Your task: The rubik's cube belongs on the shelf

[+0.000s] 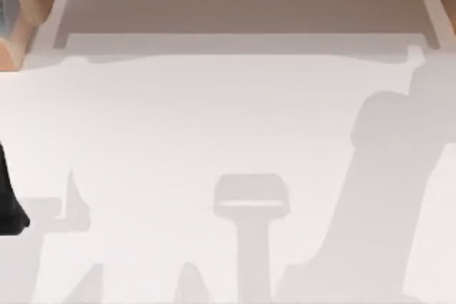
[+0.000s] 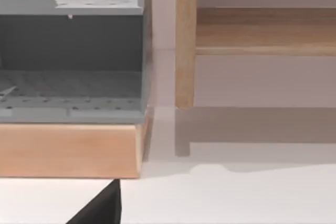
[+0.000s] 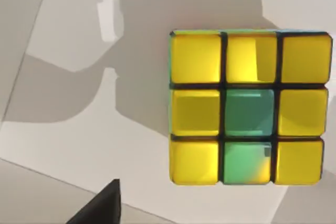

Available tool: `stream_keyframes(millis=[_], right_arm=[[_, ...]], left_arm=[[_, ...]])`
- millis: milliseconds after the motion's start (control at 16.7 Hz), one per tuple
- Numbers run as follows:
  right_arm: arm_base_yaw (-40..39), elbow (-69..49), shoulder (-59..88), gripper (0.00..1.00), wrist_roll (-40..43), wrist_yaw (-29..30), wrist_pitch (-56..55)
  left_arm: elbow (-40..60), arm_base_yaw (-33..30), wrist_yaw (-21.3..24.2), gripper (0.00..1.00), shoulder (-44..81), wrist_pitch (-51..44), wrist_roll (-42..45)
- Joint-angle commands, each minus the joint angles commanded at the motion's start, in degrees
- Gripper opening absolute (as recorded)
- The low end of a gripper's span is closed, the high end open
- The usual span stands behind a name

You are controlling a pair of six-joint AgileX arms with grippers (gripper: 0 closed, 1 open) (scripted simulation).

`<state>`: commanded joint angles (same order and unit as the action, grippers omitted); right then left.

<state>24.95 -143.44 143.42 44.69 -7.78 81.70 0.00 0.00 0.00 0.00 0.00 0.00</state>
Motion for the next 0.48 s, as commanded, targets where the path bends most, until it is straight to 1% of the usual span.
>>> stream_keyframes(millis=[300, 480], right_arm=[[1.3, -1.4, 0.5, 1.0, 1.9, -0.3, 1.2], [0.8, -0.3, 0.1, 1.0, 1.3, -0.2, 0.0]], left_arm=[[0.0, 0.0, 0.0, 1.0, 0.0, 0.0, 0.0], [0.0, 0.0, 0.0, 1.0, 0.0, 0.0, 0.0]])
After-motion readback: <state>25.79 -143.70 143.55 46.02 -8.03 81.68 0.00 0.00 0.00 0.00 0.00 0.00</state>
